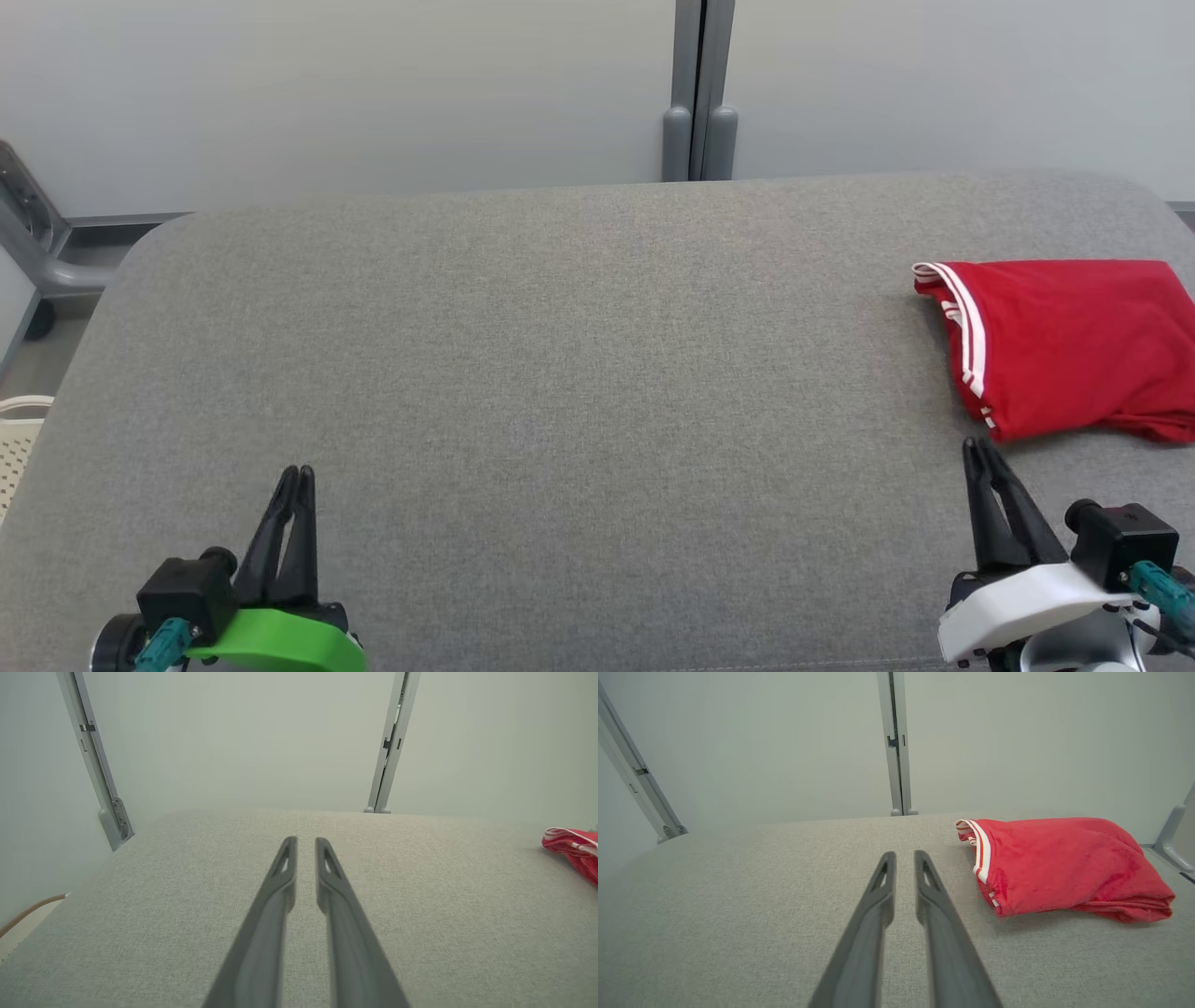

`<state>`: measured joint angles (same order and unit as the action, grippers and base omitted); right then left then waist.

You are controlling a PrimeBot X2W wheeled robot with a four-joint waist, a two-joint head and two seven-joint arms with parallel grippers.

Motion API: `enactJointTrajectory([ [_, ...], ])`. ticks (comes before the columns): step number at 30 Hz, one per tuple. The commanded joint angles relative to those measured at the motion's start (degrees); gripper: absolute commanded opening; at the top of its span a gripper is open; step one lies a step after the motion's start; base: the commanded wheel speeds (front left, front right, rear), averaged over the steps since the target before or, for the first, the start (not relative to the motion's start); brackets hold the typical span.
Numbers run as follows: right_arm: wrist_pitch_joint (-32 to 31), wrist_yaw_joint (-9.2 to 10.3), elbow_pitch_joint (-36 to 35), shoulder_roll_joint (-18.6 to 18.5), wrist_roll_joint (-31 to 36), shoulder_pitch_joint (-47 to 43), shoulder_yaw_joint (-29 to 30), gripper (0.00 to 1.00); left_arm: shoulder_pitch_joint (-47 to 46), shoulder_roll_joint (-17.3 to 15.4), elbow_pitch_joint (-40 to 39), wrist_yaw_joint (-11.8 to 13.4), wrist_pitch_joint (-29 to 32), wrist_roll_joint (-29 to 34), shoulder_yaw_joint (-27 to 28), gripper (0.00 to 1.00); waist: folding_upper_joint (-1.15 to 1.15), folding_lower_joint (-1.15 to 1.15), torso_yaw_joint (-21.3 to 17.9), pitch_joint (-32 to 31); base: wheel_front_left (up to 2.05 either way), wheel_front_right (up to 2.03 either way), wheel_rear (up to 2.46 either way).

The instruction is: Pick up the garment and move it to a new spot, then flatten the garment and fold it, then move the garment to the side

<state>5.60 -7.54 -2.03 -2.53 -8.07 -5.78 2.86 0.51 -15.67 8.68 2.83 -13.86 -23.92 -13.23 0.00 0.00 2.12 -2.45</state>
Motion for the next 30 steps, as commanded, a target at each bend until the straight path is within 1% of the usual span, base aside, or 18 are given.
enactJointTrajectory([
  [1,-0.88,0.0,0.3,-0.22,-2.11,1.32,1.0,0.0,-1.07,-0.11,-0.45,-0.22,0.02,-2.08,0.31,0.0,0.0,0.0,-0.03,0.05,0.0,0.0,0.0],
  [9,-4.89,0.01,4.37,-0.82,-10.09,4.97,4.53,0.0,-3.93,1.31,2.19,-1.41,-0.18,-10.46,-0.45,0.0,0.0,0.0,-0.17,0.27,0.0,0.0,0.0],
  [10,-4.89,0.01,4.37,-0.82,-10.09,4.97,4.53,0.0,-3.93,1.31,2.19,-1.41,-0.18,-10.46,-0.45,0.0,0.0,0.0,-0.17,0.27,0.0,0.0,0.0],
  [19,-8.62,0.02,8.54,-1.53,-18.41,8.63,7.69,0.0,-7.0,2.77,4.98,-2.59,-0.35,-18.98,-1.0,0.0,0.0,0.0,-0.31,0.52,0.0,0.0,0.0],
  [30,-12.49,0.02,13.13,-2.41,-27.77,12.53,10.77,0.0,-9.83,4.34,7.34,-3.86,-0.5,-27.94,-1.41,0.0,0.0,0.0,-0.5,0.82,0.0,0.0,0.0],
])
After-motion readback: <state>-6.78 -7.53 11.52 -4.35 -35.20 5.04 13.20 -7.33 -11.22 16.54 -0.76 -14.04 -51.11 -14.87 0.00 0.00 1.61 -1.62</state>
